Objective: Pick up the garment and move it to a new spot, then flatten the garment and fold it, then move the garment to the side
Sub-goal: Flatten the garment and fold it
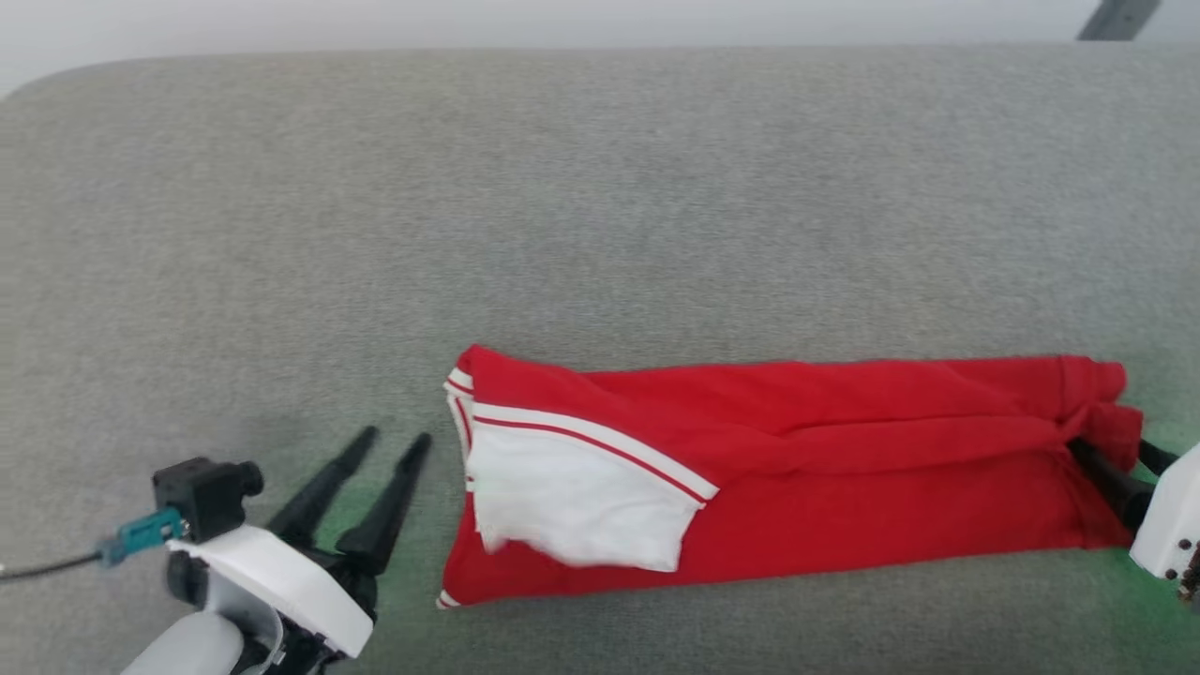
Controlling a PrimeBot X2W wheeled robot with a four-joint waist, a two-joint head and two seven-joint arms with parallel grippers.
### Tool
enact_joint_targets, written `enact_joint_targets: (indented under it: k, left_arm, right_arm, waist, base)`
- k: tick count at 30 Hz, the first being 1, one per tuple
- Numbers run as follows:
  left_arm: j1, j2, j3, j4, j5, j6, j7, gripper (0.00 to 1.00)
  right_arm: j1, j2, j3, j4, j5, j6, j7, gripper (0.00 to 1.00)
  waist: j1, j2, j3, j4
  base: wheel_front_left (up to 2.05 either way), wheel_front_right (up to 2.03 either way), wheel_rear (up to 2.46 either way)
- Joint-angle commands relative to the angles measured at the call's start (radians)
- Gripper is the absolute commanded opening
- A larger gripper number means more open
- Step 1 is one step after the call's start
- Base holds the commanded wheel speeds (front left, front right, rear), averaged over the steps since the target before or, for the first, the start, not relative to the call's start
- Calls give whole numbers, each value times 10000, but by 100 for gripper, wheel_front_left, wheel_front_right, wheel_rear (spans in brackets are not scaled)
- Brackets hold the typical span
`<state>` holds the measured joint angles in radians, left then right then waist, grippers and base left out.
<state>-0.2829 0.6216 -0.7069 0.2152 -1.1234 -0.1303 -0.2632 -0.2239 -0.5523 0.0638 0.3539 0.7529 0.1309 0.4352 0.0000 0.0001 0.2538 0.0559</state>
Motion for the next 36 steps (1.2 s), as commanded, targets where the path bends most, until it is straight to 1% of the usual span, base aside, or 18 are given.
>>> enact_joint_targets:
  k: [1, 2, 3, 5, 7, 10, 12, 15, 16, 17, 18, 20, 21, 27, 28, 30, 34, 36]
  left_arm:
    - [405, -397, 822, 192, 1364, 174, -16, 100]
    - [652, -751, 1212, 300, 1925, 211, -16, 100]
    - [652, -751, 1212, 300, 1925, 211, -16, 100]
    - [1000, -1403, 2249, 463, 2872, 196, -15, 100]
    - [1281, -1907, 3100, 576, 3846, 127, -18, 100]
    - [1617, -2648, 4047, 466, 5344, 70, -16, 100]
    - [1749, -2994, 4624, 265, 6256, 27, -16, 100]
    - [1959, -3444, 5215, -88, 7457, 4, -16, 100]
    - [2028, -3576, 5416, -163, 7730, 4, -16, 100]
    - [2080, -3683, 5545, -234, 8020, -3, -16, 100]
    - [2097, -3752, 5644, -322, 8263, -7, -16, 100]
    - [2199, -3900, 5711, -438, 8477, -10, -16, 100]
    - [2235, -3864, 5700, -466, 8625, -12, -16, 100]
    - [2328, -3934, 5827, -759, 8538, 8, -17, 100]
    - [2362, -3908, 5871, -772, 8612, 7, -17, 100]
    - [2347, -4000, 5896, -882, 8429, 7, -17, 100]
    - [2362, -3893, 5767, -954, 8423, 6, -17, 100]
    - [2374, -3866, 5797, -982, 8365, 6, -17, 100]
  right_arm:
    - [73, 228, -105, 257, 116, -4, 205, 100]
    - [59, 343, -127, 400, 262, -4, 343, 100]
    - [59, 343, -127, 400, 262, -4, 343, 100]
    - [29, 484, -128, 644, 447, -3, 590, 100]
    - [-27, 515, -191, 868, 484, -3, 692, 100]
    - [-105, 562, -284, 1270, 565, -3, 847, 100]
    - [-125, 582, -306, 1517, 600, -4, 986, 100]
    - [-161, 611, -298, 1822, 641, -10, 1180, 100]
    - [-170, 628, -292, 1886, 640, -15, 1193, 94]
    - [-180, 637, -281, 1927, 637, -15, 1209, 49]
    - [-194, 648, -268, 1955, 640, -15, 1216, 38]
    - [-216, 668, -268, 1994, 644, -15, 1174, 4]
    - [-228, 653, -291, 2018, 634, -15, 1108, 0]
    - [-428, 378, -674, 2019, 598, -49, 694, 0]
    - [-468, 291, -836, 2060, 599, -53, 625, 0]
    - [-521, 19, -1185, 2162, 503, -75, 492, 0]
    - [-564, -290, -1995, 2348, 464, -27, 182, 0]
    - [-542, -596, -2392, 2503, 346, -26, 129, 0]
  waist:
    - [0, -1, -45, 291]
    - [0, -1, -52, 385]
    - [0, -1, -52, 385]
    - [0, -1, -64, 545]
    - [0, -1, -55, 673]
    - [0, -1, -55, 825]
    - [0, -1, -40, 890]
    - [0, -1, -34, 952]
    - [0, -1, -36, 962]
    - [0, -1, -39, 965]
    - [0, -1, -43, 965]
    - [0, -1, -52, 945]
    - [0, -1, -55, 930]
    - [0, -1, -105, 787]
    - [0, -1, -106, 748]
    - [0, -1, -113, 694]
    - [0, -1, -138, 610]
    - [0, -1, -140, 543]
  base:
    - [0, 0, 0]
    - [0, 0, 0]
    - [0, 0, 0]
    - [0, 0, 0]
    - [0, 0, 0]
    - [0, 0, 0]
    - [0, 0, 0]
    - [0, 0, 0]
    - [0, 0, 0]
    - [0, 0, 0]
    - [0, 0, 0]
    - [0, 0, 0]
    - [0, 0, 0]
    - [0, 0, 0]
    - [0, 0, 0]
    - [0, 0, 0]
    - [0, 0, 0]
    - [0, 0, 0]
